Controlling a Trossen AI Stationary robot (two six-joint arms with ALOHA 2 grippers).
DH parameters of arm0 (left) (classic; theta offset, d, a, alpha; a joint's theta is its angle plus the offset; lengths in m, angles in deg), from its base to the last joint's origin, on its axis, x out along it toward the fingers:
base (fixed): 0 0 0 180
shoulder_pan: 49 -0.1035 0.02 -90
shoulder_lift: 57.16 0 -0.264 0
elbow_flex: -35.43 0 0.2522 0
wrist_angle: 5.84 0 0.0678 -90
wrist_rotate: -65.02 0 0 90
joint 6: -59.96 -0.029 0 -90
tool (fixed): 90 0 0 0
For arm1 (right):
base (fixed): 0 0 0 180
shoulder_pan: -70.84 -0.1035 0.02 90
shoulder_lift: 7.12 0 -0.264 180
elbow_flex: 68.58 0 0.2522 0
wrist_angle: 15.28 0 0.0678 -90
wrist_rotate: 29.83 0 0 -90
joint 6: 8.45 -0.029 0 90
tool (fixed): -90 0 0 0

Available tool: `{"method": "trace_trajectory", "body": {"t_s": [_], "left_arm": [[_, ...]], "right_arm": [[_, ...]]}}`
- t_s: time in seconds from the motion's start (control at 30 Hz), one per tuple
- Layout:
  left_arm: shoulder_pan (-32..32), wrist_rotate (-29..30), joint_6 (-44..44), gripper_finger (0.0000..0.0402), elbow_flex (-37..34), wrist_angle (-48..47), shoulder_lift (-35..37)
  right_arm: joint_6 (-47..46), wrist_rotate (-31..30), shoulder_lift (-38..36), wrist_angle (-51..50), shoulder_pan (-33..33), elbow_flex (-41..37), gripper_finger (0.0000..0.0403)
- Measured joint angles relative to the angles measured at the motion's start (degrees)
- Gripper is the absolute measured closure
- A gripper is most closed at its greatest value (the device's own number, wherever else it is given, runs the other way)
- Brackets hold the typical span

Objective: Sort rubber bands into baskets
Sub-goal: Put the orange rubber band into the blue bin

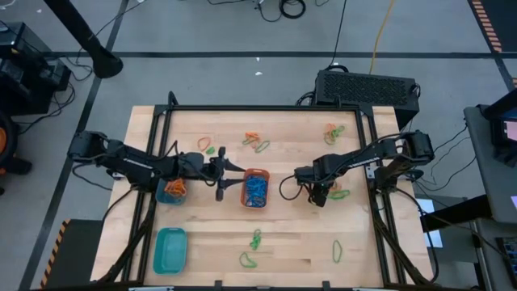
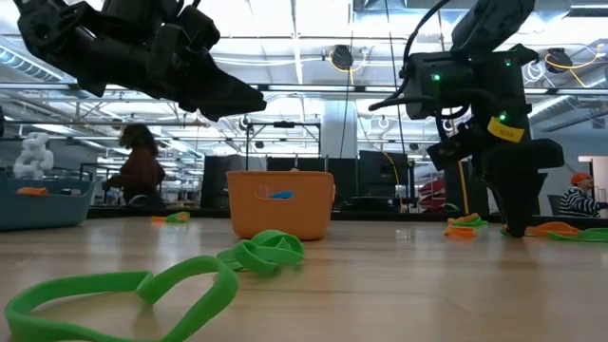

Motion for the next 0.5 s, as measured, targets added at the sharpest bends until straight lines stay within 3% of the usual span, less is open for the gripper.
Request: {"method": "trace_trajectory", "body": {"t_s": [0.27,0.5], "left_arm": [[-0.6,-0.2,0.0,0.0237,0.0,0.0,0.0],[-0.6,-2.4,0.1,0.0237,0.0,0.0,0.0]], "right_arm": [[1.2,-1.3,0.0,-1.1,1.5,0.1,0.0390],[4.2,-1.3,0.0,-5.9,2.0,6.1,0.0400]]}}
